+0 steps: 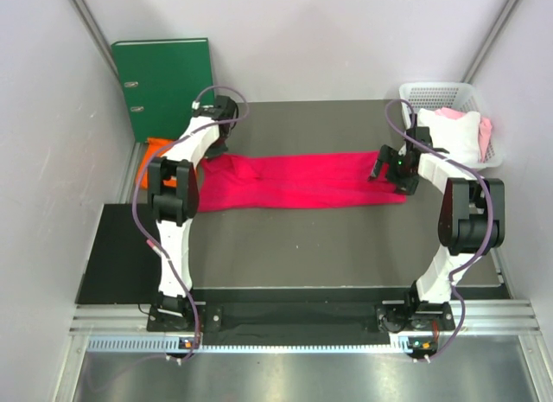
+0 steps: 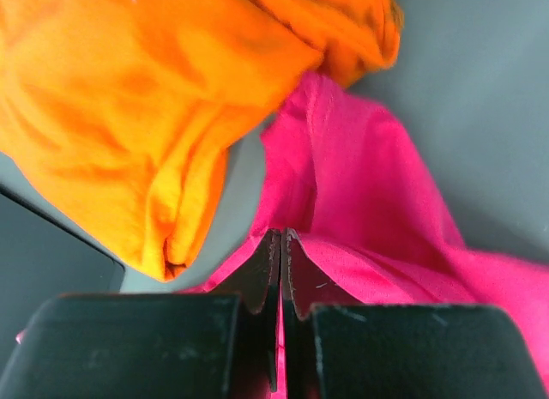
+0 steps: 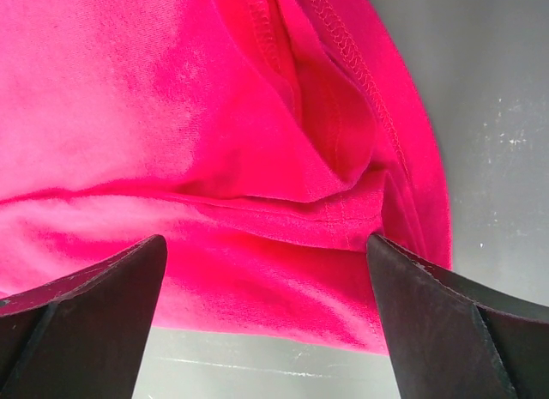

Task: Fold and stack the t-shirts
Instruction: Fold the other side of the tshirt into a rectangle

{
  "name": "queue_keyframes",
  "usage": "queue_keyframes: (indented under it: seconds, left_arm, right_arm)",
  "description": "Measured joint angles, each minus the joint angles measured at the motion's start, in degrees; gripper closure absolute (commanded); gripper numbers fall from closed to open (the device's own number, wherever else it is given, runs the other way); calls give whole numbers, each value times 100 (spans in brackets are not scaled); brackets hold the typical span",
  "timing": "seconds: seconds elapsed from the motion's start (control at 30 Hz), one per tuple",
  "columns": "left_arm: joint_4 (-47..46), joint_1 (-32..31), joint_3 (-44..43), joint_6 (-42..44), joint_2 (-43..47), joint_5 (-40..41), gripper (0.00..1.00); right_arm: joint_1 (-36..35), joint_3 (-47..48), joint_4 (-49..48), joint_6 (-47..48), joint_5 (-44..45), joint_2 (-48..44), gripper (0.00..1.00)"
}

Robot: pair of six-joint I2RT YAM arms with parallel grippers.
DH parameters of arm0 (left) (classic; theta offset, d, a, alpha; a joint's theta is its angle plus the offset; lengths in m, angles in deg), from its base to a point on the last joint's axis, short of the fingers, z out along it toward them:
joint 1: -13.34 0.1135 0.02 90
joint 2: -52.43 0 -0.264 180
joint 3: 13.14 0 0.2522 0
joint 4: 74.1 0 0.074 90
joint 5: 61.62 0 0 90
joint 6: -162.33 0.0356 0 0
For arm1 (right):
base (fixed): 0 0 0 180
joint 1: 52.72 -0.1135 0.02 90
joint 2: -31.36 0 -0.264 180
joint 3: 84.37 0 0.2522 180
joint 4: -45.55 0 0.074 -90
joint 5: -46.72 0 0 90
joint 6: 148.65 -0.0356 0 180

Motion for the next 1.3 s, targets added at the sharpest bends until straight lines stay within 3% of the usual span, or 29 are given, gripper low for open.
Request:
queue_keyframes:
  seconds: [0.3,1.3]
  left_arm:
    - [-212,-184,1137,-26,787,-503,100]
    - [-1003,-269,702,256,87,-1904,100]
  right_arm:
    - [0,0,20,-2,2,0,0]
    - [0,79,197,2,24,0,0]
